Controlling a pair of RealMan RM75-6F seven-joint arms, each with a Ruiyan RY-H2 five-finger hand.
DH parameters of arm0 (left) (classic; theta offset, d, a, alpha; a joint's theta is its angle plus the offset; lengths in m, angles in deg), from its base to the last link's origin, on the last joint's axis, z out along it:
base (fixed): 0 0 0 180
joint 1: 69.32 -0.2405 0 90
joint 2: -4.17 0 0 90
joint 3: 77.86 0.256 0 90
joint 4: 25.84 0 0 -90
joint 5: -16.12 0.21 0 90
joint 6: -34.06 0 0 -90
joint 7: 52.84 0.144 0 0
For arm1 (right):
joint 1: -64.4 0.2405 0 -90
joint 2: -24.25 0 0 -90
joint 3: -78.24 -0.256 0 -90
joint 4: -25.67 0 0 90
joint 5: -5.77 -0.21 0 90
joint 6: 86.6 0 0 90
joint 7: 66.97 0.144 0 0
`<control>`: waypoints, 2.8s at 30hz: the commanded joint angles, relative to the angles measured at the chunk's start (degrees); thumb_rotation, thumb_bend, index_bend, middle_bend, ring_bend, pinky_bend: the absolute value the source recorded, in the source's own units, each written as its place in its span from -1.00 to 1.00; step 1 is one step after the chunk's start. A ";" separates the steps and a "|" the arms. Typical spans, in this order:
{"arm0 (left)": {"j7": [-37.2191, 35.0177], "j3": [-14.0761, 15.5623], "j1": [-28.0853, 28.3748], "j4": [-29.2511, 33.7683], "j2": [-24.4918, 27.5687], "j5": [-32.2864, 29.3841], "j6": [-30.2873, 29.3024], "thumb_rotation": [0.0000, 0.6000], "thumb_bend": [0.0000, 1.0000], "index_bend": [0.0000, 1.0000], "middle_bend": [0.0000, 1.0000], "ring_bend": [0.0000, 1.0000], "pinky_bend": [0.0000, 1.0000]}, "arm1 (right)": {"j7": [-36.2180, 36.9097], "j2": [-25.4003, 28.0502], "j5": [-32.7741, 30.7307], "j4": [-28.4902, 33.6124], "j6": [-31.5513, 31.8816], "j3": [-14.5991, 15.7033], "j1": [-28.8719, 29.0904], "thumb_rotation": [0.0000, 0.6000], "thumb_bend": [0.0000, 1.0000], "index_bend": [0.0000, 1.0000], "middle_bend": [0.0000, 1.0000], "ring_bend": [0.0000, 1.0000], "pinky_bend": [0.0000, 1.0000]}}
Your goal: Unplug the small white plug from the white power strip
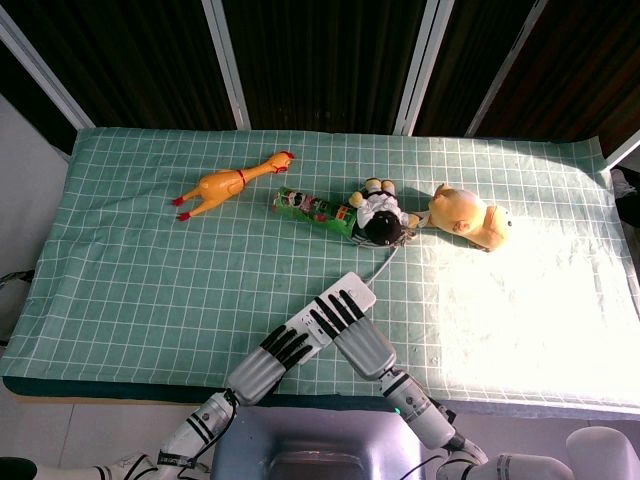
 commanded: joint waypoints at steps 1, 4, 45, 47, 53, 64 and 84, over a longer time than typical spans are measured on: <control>0.01 0.02 0.11 0.13 0.13 -0.19 -0.01 1.00 0.61 -1.00 -1.00 -1.00 -0.98 | 0.92 -2.36 1.57 -3.26 0.59 -0.33 1.40 1.00 -0.70 -0.75 -0.74 -0.99 -0.79; 0.08 0.09 0.18 0.28 0.31 -0.32 -0.11 1.00 0.61 -1.00 -1.00 -1.00 -0.98 | 2.03 -3.95 2.00 -6.03 0.40 -0.25 2.10 1.00 -0.66 -0.62 -0.64 -0.92 -0.72; -0.32 0.59 1.16 -0.05 0.63 -1.40 -0.65 1.00 0.61 -1.00 -1.00 -1.00 -0.98 | 1.95 -11.49 2.25 -14.32 3.39 -0.41 3.62 1.00 -0.13 0.13 -0.20 -0.47 -0.22; -0.30 0.64 1.23 -0.02 0.63 -1.40 -0.61 1.00 0.61 -1.00 -1.00 -1.00 -0.98 | 1.90 -11.68 2.21 -14.44 3.47 -0.37 3.60 1.00 -0.12 0.20 -0.15 -0.40 -0.13; 0.39 1.08 0.93 0.34 0.74 -1.31 -1.15 1.00 0.61 -1.00 -1.00 -1.00 -0.98 | 1.93 -11.66 2.23 -14.17 4.14 -0.44 3.44 1.00 -0.08 0.37 -0.02 -0.25 0.03; 1.39 1.15 1.01 0.09 0.02 -1.48 -1.06 1.00 0.61 -1.00 -1.00 -1.00 -0.98 | 3.99 -11.32 3.69 -13.18 6.58 -0.43 3.40 1.00 -0.06 0.57 0.12 -0.10 0.19; 1.36 -0.43 1.64 3.30 2.68 -0.71 -3.29 1.00 0.61 -1.00 -1.00 -1.00 -0.98 | -0.89 6.84 6.38 3.22 11.00 2.93 -1.13 1.00 -0.05 0.55 0.13 -0.09 0.20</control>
